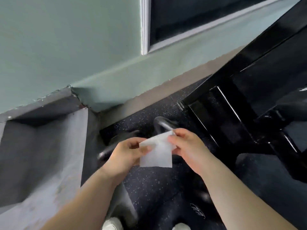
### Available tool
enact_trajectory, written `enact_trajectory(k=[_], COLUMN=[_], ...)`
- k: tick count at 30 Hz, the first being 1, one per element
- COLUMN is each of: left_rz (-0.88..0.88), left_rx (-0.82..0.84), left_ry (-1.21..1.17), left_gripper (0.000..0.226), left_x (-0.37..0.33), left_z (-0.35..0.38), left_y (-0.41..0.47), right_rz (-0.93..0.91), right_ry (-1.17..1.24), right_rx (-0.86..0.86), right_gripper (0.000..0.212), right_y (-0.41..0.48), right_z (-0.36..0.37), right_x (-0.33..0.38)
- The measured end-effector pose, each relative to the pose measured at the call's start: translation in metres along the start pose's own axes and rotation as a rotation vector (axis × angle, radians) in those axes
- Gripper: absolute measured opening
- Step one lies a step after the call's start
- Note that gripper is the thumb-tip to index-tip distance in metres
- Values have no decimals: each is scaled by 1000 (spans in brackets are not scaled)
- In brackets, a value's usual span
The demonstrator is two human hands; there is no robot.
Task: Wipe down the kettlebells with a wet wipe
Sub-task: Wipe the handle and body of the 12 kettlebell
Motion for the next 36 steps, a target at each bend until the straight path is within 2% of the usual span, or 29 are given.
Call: enact_trajectory(k=[2,4,6,8,10,11,13,14,16,18,20,22,23,25,29,34,36], left_rz=[78,209,365,508,605,648,673,642,564,527,556,583,583,581,613,723,731], left_rx=[-155,-224,-163,-99,-62,-46,-26,-31,-12,1,-64,-79,-50,13,29,-30,-38], left_ry=[-1,1,8,-19,-57,-60,-58,-85,-134,-155,-141,-73,-35,42,153,276,266], left_gripper=[18,23,27,29,28,28,24,20,15,19,22,29,33,38,42,49,51], left_x=[42,64,72,75,76,74,73,73,72,71,70,71,73,79,96,111,111], left_z=[0,4,17,32,45,51,59,59,53,43,33,35,39,50,56,62,63], left_y=[38,70,94,112,124,128,135,138,143,148,157,163,165,171,175,174,175], right_rz=[-113,-272,-435,-575,-662,-690,-716,-730,-748,-788,-909,-1008,-1045,-1086,-1015,-1098,-1097], right_ry=[-123,-188,-345,-451,-524,-563,-683,-739,-775,-621,-433,-474,-575,-775,-923,-932,-936], right_rx=[-131,-144,-97,-38,41,78,92,58,-45,-230,-470,-583,-558,-405,-121,-165,-157], right_gripper=[12,17,26,48,57,53,30,22,24,27,29,22,16,9,7,12,24], right_y=[38,66,87,103,112,115,119,119,121,119,115,113,115,122,126,135,141], right_z=[-14,-21,-21,-17,-12,-9,-4,-4,-13,-29,-49,-55,-51,-39,-32,-16,-5], right_x=[-23,-34,-38,-35,-29,-25,-24,-24,-25,-18,-9,-12,-20,-41,-64,-55,-54])
Point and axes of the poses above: each hand's wrist, its own y-axis towards the middle knuckle, its own z-axis out of the palm, x = y × z, the point moved 4 cm from there along y, towards the middle knuckle, and after that the axes turned 14 degrees about -x, right-handed, at the moved point
